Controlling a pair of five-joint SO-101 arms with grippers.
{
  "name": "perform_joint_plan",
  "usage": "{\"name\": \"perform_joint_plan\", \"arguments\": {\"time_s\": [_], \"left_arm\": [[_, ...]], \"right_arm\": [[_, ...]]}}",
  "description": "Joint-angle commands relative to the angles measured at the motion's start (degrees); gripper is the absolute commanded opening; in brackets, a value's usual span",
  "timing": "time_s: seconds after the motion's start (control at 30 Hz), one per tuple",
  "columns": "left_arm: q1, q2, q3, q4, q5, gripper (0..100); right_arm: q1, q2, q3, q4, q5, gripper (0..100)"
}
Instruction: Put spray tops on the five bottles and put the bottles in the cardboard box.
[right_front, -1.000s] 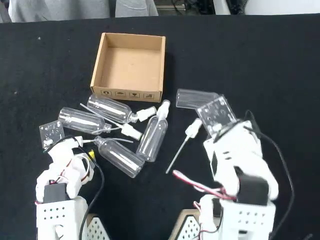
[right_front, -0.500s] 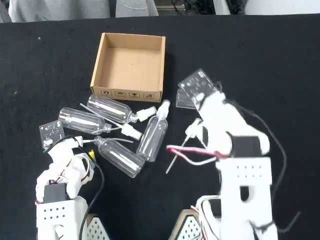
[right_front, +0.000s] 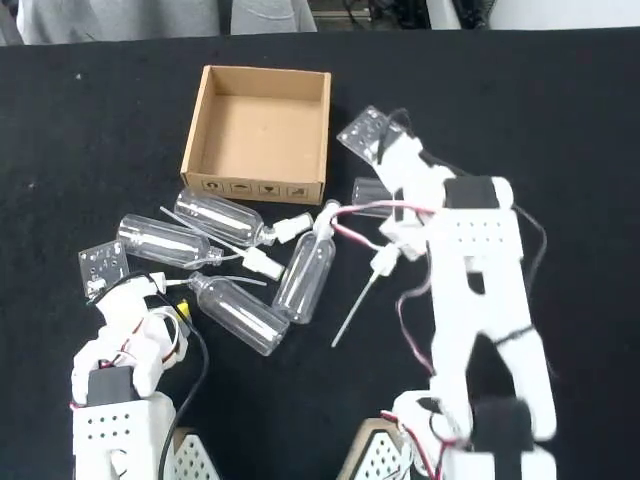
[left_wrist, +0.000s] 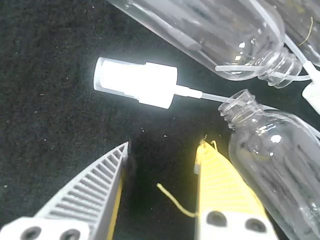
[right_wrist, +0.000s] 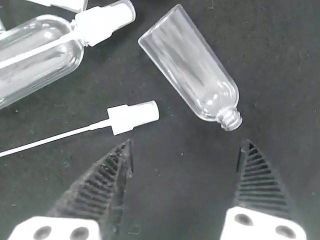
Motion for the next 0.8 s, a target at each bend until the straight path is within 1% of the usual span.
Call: {"name": "perform_joint_plan", "arguments": {"time_s": [0.0, 0.37, 0.77], "left_arm": [[-0.48, -0.70, 1.45, 0.26, -0.09, 20], [-0.48, -0.70, 1.45, 0.26, -0.09, 20], [-0.48, -0.70, 1.45, 0.26, -0.09, 20]], "right_arm": [[-1.05, 3.65, -7.25, -0.18, 2.64, 29.5], [-1.05, 16.92, -16.48, -0.18, 6.95, 29.4], [-1.05, 29.23, -26.15, -0.26, 7.21, 29.4]]}}
